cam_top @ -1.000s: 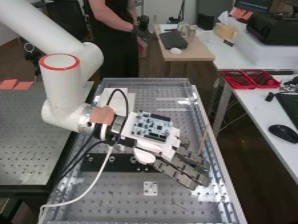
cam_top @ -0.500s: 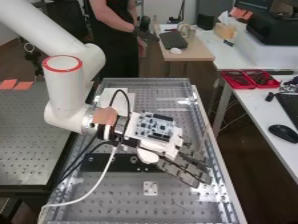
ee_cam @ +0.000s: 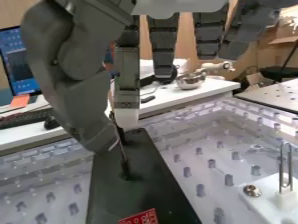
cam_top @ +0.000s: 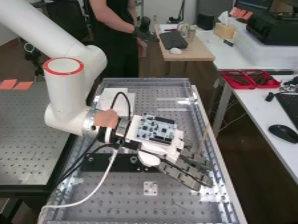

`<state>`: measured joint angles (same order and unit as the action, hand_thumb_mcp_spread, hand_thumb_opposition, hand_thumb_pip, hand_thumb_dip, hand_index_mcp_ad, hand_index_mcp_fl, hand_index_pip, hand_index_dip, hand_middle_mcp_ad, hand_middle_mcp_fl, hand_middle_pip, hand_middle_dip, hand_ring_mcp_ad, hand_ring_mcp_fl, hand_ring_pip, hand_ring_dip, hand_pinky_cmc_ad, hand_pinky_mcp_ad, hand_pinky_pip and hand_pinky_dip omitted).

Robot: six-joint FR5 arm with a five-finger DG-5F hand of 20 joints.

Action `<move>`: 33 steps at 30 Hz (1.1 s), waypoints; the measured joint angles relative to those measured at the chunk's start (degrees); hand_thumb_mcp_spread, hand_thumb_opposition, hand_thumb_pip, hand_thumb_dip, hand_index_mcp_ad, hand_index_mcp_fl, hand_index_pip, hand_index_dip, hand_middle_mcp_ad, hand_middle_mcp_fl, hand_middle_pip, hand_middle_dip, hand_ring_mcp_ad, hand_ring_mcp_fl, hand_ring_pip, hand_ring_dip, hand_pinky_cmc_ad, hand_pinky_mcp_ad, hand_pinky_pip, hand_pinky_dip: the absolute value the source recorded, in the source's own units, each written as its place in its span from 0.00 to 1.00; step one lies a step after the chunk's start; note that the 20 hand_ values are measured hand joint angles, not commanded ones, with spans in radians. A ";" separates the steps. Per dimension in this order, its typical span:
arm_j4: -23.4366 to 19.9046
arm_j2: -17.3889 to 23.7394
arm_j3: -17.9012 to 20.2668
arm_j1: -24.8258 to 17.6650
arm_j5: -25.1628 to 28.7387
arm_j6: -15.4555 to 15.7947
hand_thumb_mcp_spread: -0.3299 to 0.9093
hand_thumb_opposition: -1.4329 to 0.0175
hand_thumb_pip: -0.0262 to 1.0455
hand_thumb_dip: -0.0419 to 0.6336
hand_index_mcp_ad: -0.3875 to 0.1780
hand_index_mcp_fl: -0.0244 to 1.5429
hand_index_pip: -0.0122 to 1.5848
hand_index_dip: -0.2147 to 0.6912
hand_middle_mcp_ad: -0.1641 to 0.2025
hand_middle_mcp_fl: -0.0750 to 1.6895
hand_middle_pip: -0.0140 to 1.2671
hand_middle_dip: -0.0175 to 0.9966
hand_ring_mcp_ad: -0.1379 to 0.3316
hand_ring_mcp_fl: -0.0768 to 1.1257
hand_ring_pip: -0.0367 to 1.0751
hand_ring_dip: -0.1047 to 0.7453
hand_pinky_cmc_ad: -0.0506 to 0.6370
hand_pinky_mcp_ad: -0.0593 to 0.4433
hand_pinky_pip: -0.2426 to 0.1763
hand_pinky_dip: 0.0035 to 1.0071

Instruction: Grab the drill bit and place it in the clear container

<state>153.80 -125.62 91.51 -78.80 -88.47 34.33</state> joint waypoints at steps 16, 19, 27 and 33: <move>-0.03 -0.73 -0.91 0.52 -1.00 0.31 0.62 0.35 0.58 0.50 0.55 0.20 0.88 0.46 0.69 0.11 0.12 0.19 0.85 0.08 0.10 0.10 0.36 0.55 0.36 0.17; -0.03 -0.82 -1.03 0.49 -0.04 0.27 0.62 0.35 0.58 0.50 0.55 0.20 0.88 0.46 0.69 0.11 0.12 0.19 0.85 0.08 0.10 0.10 0.35 0.55 0.36 0.17; -0.07 -0.99 -1.31 0.63 -1.00 0.50 0.65 0.35 0.57 0.50 0.52 0.27 0.92 0.46 0.67 0.13 0.12 0.19 0.84 0.08 0.10 0.10 0.38 0.55 0.37 0.17; -0.07 -1.05 -1.41 0.65 -0.77 0.50 0.68 0.35 0.56 0.50 0.50 0.27 0.94 0.46 0.67 0.13 0.12 0.19 0.85 0.08 0.10 0.10 0.38 0.55 0.37 0.17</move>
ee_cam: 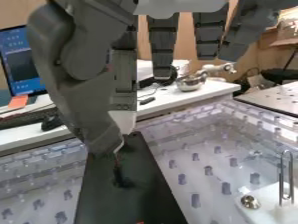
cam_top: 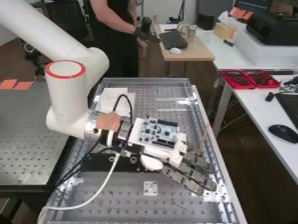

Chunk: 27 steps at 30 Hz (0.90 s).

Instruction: Grab the drill bit and place it in the clear container

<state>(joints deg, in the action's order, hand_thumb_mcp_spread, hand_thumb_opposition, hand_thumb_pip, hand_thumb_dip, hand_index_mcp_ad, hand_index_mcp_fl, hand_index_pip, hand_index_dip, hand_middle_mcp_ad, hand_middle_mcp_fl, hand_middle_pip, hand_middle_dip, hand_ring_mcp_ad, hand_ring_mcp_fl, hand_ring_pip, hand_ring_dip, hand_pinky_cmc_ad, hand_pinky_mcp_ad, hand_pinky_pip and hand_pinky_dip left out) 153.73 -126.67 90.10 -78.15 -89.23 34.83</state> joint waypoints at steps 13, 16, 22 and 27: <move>0.35 -0.04 -0.07 -0.02 0.15 -0.04 0.68 0.35 0.56 0.50 0.49 0.23 0.89 0.47 0.67 0.13 0.12 0.19 0.84 0.09 0.10 0.10 0.40 0.55 0.37 0.17; 0.41 -0.04 -0.06 -0.07 0.04 0.00 0.68 0.35 0.56 0.50 0.49 0.22 0.88 0.46 0.67 0.13 0.12 0.19 0.84 0.09 0.10 0.10 0.40 0.55 0.36 0.17; 0.43 0.06 0.02 -0.04 0.17 0.06 0.67 0.35 0.56 0.50 0.49 0.22 0.86 0.43 0.67 0.13 0.12 0.19 0.84 0.09 0.10 0.10 0.40 0.55 0.37 0.17; 0.31 0.13 0.10 0.10 -1.50 0.25 0.67 0.35 0.56 0.50 0.47 0.28 0.91 0.43 0.68 0.13 0.12 0.19 0.84 0.09 0.10 0.10 0.40 0.54 0.37 0.17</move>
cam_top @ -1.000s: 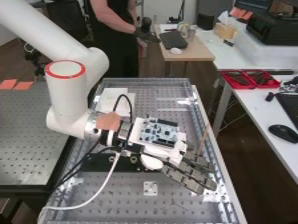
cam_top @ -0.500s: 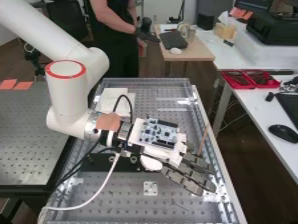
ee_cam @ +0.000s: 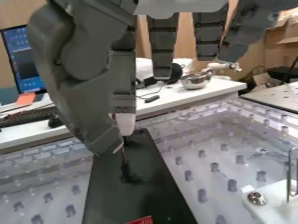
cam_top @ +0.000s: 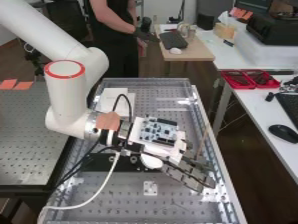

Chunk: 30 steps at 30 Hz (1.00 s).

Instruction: Grab the drill bit and place it in the clear container

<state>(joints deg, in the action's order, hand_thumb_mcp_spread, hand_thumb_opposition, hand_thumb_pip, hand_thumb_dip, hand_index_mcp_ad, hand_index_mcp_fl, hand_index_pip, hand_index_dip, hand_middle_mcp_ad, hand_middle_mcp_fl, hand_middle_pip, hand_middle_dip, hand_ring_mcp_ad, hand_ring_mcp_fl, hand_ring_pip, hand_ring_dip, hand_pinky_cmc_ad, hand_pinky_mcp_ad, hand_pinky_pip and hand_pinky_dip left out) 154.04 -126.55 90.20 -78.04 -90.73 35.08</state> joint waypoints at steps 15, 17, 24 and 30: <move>-0.16 -0.19 -0.17 0.12 -0.21 0.02 0.71 0.35 0.56 0.50 0.43 0.31 0.92 0.43 0.67 0.13 0.12 0.19 0.84 0.09 0.10 0.10 0.40 0.55 0.37 0.17; -0.41 -0.20 -0.13 0.06 0.66 0.01 0.71 0.35 0.55 0.50 0.37 0.31 0.91 0.43 0.67 0.13 0.12 0.19 0.84 0.09 0.10 0.10 0.40 0.55 0.37 0.17; -1.18 -0.23 -0.06 0.07 -0.90 0.14 0.76 0.35 0.50 0.50 0.39 0.37 0.87 0.42 0.67 0.15 0.12 0.19 0.85 0.10 0.10 0.10 0.41 0.55 0.37 0.17; -1.71 -0.25 -0.11 0.02 0.26 0.08 0.78 0.35 0.49 0.50 0.39 0.41 0.83 0.42 0.68 0.16 0.12 0.19 0.85 0.12 0.10 0.10 0.46 0.53 0.37 0.17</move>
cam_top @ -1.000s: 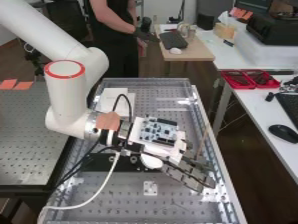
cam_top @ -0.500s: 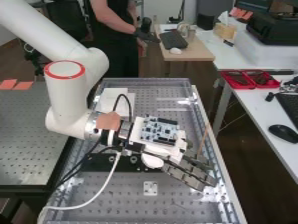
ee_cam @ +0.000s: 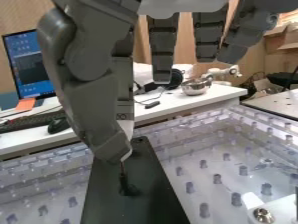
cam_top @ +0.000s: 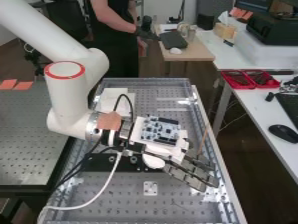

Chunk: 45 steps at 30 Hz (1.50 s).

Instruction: Grab the drill bit and place it in the clear container

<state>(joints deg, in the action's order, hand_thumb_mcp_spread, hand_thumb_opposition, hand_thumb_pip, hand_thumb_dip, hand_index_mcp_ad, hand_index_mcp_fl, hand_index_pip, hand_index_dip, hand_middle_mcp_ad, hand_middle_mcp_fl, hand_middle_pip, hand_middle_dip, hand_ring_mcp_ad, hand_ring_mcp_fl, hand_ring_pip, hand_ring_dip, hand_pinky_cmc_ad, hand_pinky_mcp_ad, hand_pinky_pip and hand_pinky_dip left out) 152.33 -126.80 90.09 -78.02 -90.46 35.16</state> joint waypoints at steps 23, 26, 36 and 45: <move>-0.45 3.23 -0.17 0.34 -1.21 -0.54 0.84 0.33 0.48 0.51 0.32 0.46 0.80 0.37 0.65 0.16 0.12 0.19 0.83 0.11 0.11 0.10 0.48 0.52 0.37 0.17; -0.47 3.94 0.01 0.49 -0.06 -0.28 0.84 0.33 0.48 0.51 0.32 0.45 0.80 0.37 0.65 0.16 0.12 0.19 0.83 0.11 0.11 0.10 0.48 0.52 0.37 0.17; -0.70 7.92 1.34 0.66 0.92 1.22 0.82 0.32 0.49 0.51 0.32 0.47 0.79 0.37 0.65 0.16 0.12 0.19 0.83 0.11 0.11 0.10 0.48 0.52 0.37 0.17; -1.48 11.05 2.52 0.25 0.88 2.57 0.81 0.31 0.52 0.50 0.33 0.47 0.80 0.37 0.65 0.16 0.12 0.19 0.83 0.11 0.11 0.10 0.48 0.52 0.37 0.17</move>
<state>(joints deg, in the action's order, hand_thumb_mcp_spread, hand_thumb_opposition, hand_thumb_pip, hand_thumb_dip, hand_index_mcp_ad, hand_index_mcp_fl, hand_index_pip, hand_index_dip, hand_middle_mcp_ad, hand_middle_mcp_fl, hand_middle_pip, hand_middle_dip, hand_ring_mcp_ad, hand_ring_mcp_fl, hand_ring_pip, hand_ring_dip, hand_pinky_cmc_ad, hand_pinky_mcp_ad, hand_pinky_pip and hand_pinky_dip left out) 150.85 -115.74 92.61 -77.78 -89.58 37.72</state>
